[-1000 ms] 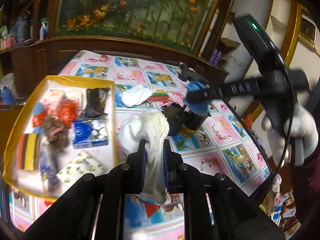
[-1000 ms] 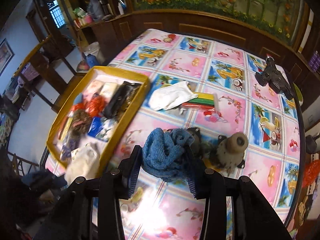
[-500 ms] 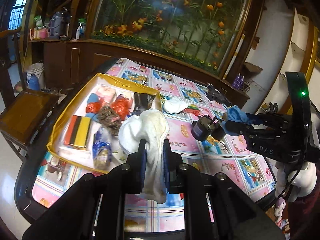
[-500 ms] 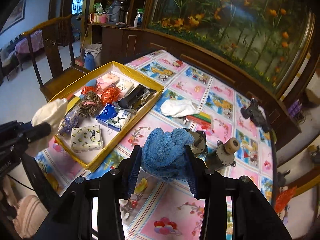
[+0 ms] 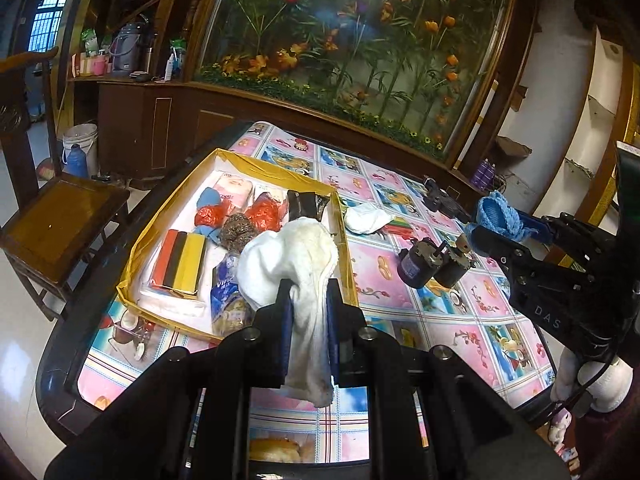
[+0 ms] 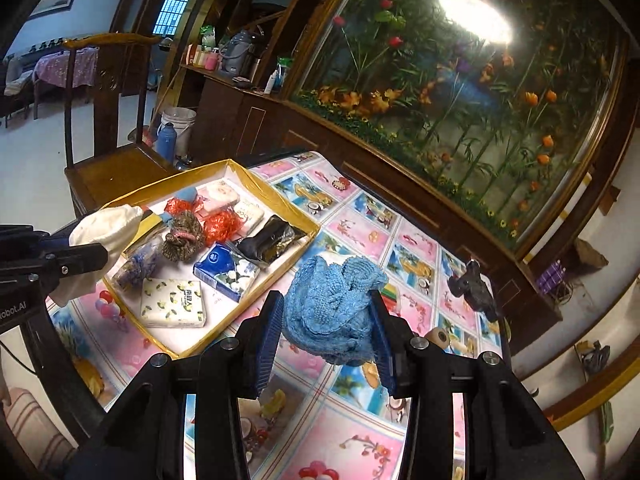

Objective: Organize soft objects
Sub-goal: 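Carry the white cloth and blue knit cloth over the yellow-rimmed box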

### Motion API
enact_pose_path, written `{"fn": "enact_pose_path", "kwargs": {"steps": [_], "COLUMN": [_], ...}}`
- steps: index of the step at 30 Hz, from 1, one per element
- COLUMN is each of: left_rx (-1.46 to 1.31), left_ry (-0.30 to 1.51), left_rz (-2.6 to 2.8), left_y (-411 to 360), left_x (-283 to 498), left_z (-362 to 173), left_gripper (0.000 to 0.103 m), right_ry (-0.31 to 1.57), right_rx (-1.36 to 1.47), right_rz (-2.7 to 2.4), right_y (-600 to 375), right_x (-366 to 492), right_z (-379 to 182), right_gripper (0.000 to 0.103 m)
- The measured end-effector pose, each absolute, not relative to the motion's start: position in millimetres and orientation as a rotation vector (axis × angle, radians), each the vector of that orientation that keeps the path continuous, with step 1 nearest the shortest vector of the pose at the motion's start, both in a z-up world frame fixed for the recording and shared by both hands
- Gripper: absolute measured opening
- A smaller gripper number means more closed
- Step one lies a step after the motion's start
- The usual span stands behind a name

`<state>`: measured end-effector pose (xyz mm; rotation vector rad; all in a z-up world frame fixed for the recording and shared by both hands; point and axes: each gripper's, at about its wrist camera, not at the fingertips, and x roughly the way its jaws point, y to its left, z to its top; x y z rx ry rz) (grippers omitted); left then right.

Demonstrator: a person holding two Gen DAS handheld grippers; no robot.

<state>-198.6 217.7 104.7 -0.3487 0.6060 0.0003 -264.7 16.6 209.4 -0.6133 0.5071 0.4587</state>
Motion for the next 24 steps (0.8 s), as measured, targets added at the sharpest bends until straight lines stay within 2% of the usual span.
{"fn": "enact_pose_path", "kwargs": {"steps": [24], "left_rx": [-0.381], "left_ry": [0.661], "left_rz": [0.009], "left_y": [232], "left_x": [-176], "left_z": [80], "left_gripper": [0.012], "right_ry": [0.535], "right_rx": [-0.636], "right_rz": [0.486], "right_y": [41], "right_x": [-220], "right_z": [175], "right_gripper": [0.041]}}
